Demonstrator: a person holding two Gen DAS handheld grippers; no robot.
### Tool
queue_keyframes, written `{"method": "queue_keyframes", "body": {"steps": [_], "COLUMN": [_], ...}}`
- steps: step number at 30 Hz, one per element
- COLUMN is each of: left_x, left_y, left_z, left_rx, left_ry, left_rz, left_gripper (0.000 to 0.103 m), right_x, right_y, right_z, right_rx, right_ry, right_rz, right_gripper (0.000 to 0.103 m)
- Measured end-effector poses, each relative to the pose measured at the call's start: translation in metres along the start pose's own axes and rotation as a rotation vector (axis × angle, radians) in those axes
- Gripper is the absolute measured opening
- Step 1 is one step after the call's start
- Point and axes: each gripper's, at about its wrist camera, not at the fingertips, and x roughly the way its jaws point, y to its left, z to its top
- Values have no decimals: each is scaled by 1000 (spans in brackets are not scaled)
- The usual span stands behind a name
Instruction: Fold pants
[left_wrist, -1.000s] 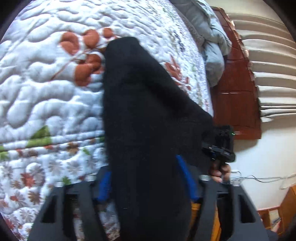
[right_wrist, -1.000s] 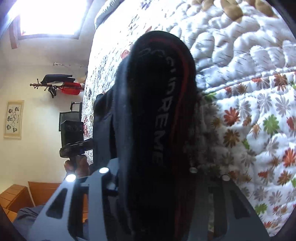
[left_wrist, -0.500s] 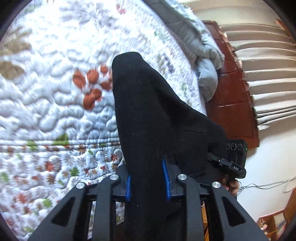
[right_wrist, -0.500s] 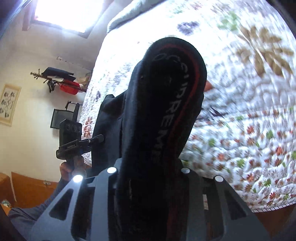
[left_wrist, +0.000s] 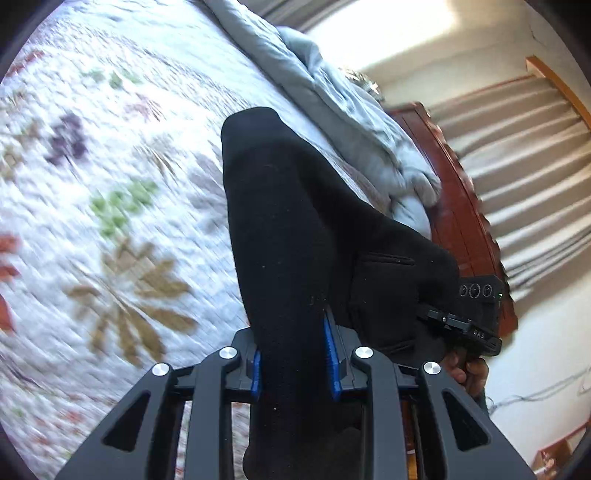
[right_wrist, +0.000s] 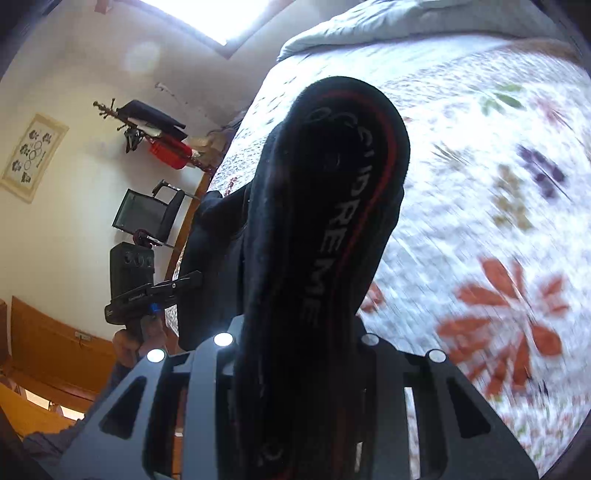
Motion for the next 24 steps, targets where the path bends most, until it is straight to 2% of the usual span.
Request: {"method": "queue_keyframes", "body": {"steps": [6,10,14,18,20,21,24], "left_x": [-19,-10,11,34,38,39,38], "left_y": [63,109,153,188,201,201,201], "left_z": [63,83,88,80,74,72,70], "left_rx": [-65,-124,-177,-220,-246,-245,-239], "left_ry": [-22,5,51,92,84,82,74], "left_rz": [57,82,108,133,101,96,93], "left_gripper": [26,26,26,27,30,34,40], "right_x": [78,132,177,213,220,222,224], "right_y": [20,15,-6,-36,-50,-58,-61], "right_z": [62,88,94,88,86,85,81], "right_rx": [-8,11,50,109,152,170,176], "right_ry": [37,90,148,188,187,187,183], "right_rz": [4,-3,-12,-28,-2,10,-15], "right_gripper": [29,29,29,30,32,36,60]}}
